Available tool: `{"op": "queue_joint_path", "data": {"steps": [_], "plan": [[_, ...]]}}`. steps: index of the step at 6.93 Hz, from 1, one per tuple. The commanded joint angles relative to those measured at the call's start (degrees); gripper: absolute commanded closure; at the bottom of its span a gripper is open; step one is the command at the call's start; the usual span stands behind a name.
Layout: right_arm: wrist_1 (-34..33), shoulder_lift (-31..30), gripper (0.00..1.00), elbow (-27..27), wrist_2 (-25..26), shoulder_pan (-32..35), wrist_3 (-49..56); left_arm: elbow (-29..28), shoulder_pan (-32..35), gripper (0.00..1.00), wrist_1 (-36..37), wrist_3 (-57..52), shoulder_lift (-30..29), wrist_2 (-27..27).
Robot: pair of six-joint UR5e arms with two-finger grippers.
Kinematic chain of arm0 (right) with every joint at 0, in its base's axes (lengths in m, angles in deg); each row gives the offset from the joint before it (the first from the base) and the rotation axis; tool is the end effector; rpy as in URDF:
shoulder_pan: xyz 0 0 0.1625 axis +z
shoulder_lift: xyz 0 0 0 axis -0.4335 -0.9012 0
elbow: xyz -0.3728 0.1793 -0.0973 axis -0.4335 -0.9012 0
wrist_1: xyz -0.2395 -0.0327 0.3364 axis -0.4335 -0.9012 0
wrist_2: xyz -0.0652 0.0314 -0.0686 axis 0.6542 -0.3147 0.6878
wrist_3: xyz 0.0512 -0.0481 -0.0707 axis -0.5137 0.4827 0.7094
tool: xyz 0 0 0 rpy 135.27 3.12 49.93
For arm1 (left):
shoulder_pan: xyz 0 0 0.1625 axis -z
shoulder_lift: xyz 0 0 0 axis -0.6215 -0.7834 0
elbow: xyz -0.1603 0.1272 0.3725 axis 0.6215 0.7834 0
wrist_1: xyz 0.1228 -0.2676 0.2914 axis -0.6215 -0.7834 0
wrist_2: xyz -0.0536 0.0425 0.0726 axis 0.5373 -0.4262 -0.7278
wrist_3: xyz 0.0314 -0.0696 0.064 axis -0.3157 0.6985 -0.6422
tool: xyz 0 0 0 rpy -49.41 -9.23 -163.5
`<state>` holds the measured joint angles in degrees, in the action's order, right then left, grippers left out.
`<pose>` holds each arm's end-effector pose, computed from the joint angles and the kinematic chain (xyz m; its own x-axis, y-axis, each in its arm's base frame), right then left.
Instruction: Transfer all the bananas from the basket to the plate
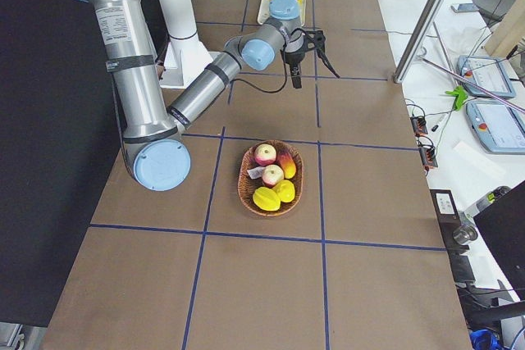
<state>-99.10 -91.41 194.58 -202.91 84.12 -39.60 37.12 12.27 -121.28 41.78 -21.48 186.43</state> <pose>-0.1951 -0.4624 0.2869 0.5804 -0.1044 0.8076 -0.1137 0.9716 0.2073 0.2261 -0.4153 0.5003 0.5617 -0.2553 -0.7870 0.3244 0.9430 -0.0743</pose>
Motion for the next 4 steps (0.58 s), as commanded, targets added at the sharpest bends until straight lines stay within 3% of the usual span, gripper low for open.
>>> {"op": "queue_joint_path", "data": {"steps": [1, 2, 3, 4], "plan": [[-1.21, -2.23, 0.0, -2.67, -0.43, 4.05, 8.83, -3.06, 0.72, 1.0, -0.06, -0.62, 0.25, -1.13], [-1.21, -3.03, 0.0, -3.2, -0.43, 5.19, 10.95, -3.41, 0.72, 1.0, -0.06, -0.62, 0.25, -1.93], [-1.21, -4.17, 0.0, -3.73, -0.43, 6.34, 12.97, -3.76, 0.72, 0.91, -0.06, -0.62, 0.08, -2.28], [-1.21, -4.87, 0.0, -4.86, -0.52, 8.09, 16.21, -4.38, 1.51, 0.19, -0.06, -0.8, -0.1, -2.29]]}}
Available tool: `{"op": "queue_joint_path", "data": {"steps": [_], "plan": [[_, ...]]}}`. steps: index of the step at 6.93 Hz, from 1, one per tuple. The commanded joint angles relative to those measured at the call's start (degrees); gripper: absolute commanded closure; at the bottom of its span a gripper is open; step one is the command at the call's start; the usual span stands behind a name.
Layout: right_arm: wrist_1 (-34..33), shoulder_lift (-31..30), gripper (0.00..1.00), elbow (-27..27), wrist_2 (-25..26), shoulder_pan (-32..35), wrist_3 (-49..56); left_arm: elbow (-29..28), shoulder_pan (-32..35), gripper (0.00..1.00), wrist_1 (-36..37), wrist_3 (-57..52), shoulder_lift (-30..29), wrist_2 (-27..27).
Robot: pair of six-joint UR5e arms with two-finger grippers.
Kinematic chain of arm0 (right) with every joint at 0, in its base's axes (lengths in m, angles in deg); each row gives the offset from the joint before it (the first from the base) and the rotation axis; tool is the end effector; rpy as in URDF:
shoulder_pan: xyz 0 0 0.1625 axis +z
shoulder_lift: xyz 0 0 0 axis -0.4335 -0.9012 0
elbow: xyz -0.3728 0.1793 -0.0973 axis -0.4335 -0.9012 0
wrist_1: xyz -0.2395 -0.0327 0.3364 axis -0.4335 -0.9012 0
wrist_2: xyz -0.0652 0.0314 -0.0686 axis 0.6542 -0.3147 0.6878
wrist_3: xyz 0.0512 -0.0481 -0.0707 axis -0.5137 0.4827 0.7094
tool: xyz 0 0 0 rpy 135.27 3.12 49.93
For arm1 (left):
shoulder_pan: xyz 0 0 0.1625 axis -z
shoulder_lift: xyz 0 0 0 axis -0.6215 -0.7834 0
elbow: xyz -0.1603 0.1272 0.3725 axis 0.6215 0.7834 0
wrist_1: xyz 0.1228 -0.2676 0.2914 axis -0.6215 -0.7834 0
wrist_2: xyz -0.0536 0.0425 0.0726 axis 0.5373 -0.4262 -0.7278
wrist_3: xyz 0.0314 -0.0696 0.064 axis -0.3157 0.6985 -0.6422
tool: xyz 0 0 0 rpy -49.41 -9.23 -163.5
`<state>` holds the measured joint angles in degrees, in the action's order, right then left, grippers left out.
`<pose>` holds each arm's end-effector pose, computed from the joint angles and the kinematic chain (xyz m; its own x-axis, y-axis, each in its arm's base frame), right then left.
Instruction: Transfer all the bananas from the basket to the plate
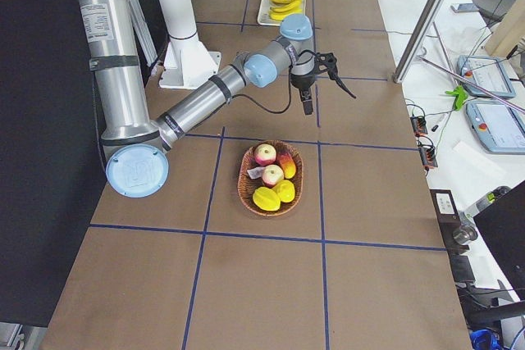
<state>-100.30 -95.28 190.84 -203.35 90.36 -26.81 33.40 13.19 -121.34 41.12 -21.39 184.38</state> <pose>-0.1470 -0.4864 0.3509 0.6659 -0.1499 0.7309 -0.0588 0.9660 0.2517 0.2199 -0.4246 0.5359 0.6009 -0.2953 -0.7428 0.3610 0.9294 -0.0774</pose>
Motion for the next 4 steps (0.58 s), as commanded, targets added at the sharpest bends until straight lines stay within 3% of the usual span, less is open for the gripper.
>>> {"op": "queue_joint_path", "data": {"steps": [1, 2, 4], "plan": [[0.08, -2.32, 0.0, -2.62, -1.12, 3.6, 7.1, -0.92, 3.03, 0.0, 0.09, -6.49, -0.45, -0.32], [0.08, -2.68, 0.0, -4.98, -3.48, 6.06, 10.1, -1.53, 5.58, 0.0, 0.17, -13.08, -0.54, 0.03], [0.16, -3.9, 0.0, -8.59, -4.91, 10.1, 16.68, -1.54, 7.7, 0.0, 0.26, -13.76, -0.63, 0.99]]}}
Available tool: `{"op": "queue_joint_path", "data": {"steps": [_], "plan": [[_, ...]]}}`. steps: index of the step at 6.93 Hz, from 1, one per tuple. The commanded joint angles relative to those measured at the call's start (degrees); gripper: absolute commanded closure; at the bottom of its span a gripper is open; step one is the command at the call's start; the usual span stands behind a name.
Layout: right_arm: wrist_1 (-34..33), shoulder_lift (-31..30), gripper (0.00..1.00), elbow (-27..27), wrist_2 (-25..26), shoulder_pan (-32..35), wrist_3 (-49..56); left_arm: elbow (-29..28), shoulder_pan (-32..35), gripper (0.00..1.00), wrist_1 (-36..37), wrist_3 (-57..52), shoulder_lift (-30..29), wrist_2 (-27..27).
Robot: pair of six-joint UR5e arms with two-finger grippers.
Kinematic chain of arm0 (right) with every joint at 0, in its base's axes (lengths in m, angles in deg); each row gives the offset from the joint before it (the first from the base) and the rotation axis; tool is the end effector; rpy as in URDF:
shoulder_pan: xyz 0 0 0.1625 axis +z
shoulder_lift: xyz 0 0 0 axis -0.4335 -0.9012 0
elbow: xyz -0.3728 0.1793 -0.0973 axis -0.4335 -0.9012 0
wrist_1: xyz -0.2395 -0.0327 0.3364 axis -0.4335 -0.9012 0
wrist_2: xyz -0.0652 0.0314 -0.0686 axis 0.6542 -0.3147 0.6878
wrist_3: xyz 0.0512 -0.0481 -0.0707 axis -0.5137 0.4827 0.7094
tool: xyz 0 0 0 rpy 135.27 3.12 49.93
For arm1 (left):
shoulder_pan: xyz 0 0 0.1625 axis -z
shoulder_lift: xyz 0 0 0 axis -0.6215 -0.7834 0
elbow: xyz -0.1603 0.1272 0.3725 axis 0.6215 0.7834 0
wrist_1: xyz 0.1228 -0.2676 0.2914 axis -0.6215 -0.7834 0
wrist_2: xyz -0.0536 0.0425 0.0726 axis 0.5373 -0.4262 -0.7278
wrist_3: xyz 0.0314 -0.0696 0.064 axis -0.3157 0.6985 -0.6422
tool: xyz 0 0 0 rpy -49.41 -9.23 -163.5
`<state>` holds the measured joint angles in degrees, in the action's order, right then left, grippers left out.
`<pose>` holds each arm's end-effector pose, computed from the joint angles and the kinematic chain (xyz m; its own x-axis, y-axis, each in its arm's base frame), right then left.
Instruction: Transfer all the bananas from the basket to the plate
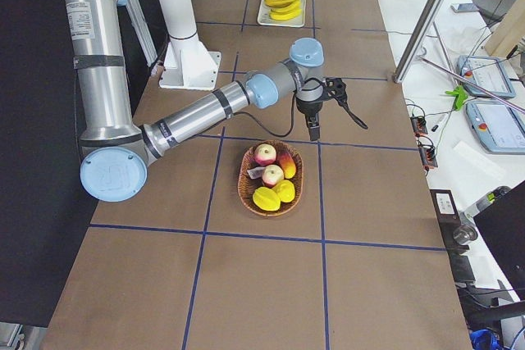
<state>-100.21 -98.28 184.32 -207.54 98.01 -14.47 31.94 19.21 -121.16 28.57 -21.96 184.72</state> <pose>-0.0889 -0.5076 0.4259 0.6899 -0.1703 0.7036 -0.0010 0.9717 0.2362 0.1771 -0.4490 0.5448 0.6575 -0.1663 -0.7349 0.3182 0.9454 0.0707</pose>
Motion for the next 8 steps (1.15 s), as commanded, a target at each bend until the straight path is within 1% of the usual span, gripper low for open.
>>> {"op": "queue_joint_path", "data": {"steps": [1, 2, 3, 4, 5, 6, 7, 8], "plan": [[0.07, -1.35, 0.0, -5.22, -2.46, 6.3, 11.26, -0.08, 4.82, 0.0, 1.38, -1.9, -0.14, 3.88], [0.25, -1.52, 0.0, -9.51, -5.44, 10.34, 18.29, -0.08, 9.12, 0.0, 5.31, -9.04, -1.27, 8.26], [0.33, -3.61, 0.0, -12.34, -5.9, 12.99, 24.36, -0.08, 15.16, 0.0, 14.05, -20.51, -4.24, 12.83], [0.42, -5.2, 0.0, -15.24, -8.95, 15.89, 27.99, -0.08, 20.79, 0.0, 24.4, -32.81, -6.45, 15.92], [0.51, -7.74, 0.0, -17.1, -12.81, 20.09, 28.55, 0.01, 24.59, 0.0, 33.12, -43.2, -7.16, 17.87], [2.43, -11.25, 0.0, -16.68, -14.07, 22.05, 28.47, -0.16, 27.76, 0.0, 38.95, -51.31, -7.09, 18.15], [2.62, -12.24, 0.0, -15.63, -13.3, 22.24, 27.86, -0.95, 30.66, 0.0, 44.4, -57.74, -7.17, 18.15], [3.06, -12.25, 0.0, -15.45, -12.94, 22.25, 27.94, -2.7, 32.87, 0.0, 46.72, -61.02, -7.0, 19.28]]}}
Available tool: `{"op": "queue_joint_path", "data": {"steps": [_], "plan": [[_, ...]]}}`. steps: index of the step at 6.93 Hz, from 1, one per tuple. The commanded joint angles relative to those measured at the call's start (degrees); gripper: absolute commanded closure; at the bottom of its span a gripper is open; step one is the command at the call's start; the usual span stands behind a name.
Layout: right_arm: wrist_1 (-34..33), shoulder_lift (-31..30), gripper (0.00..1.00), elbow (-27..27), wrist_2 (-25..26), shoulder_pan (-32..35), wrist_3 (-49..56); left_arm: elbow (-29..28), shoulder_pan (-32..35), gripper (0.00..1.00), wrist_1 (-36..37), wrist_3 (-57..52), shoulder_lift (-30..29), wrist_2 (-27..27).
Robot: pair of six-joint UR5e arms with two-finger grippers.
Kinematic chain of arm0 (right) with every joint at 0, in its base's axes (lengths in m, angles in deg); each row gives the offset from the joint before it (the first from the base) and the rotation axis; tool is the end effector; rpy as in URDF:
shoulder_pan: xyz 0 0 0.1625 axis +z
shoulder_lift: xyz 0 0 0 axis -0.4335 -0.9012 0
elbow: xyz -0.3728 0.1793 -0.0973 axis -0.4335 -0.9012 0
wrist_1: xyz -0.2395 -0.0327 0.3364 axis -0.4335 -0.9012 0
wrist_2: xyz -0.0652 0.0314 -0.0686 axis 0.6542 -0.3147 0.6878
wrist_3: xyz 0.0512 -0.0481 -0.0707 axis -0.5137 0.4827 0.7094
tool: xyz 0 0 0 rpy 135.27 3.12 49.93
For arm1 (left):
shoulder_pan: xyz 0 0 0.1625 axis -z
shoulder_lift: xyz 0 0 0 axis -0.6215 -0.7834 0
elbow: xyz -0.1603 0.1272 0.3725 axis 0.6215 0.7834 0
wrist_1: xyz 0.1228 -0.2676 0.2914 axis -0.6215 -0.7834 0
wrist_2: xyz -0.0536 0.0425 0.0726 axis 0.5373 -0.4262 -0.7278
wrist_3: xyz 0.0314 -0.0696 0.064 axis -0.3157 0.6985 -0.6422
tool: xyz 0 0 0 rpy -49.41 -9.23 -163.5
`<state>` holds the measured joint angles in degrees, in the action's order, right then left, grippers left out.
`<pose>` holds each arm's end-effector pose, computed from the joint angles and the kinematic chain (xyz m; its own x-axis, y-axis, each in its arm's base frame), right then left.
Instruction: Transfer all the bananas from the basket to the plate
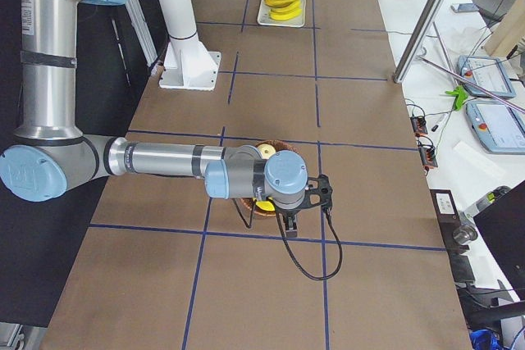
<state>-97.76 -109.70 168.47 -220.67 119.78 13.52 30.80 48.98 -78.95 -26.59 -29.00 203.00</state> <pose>0.0856 -0.4435 0.6389 0.6097 -0.1111 0.7848 -0.0146 0.9884 0.1513 -0.0423 -0.4941 0.5696 0.7225 0.0322 -0.6906 0.0028 0.9988 0.0495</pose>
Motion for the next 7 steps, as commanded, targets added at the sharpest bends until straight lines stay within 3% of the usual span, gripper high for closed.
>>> {"op": "queue_joint_path", "data": {"steps": [1, 2, 5, 7], "plan": [[0.52, -1.0, 0.0, -0.11, 0.19, 0.39, -0.05, -4.62, 4.86, 0.0, 4.1, -7.73, 1.0, 5.53], [0.52, -0.83, 0.0, -1.42, -0.16, 0.48, -0.05, -7.61, 5.05, 0.0, 3.83, -11.93, 1.62, 6.97], [-0.44, -1.09, 0.0, -1.7, -0.6, 1.18, -0.14, -8.17, 5.06, 0.0, 3.04, -12.06, 1.62, 6.89], [-8.31, -0.22, 0.0, 0.92, -0.69, 2.85, -0.14, -8.17, 5.06, 0.0, 2.86, -11.8, 1.54, 6.89]]}}
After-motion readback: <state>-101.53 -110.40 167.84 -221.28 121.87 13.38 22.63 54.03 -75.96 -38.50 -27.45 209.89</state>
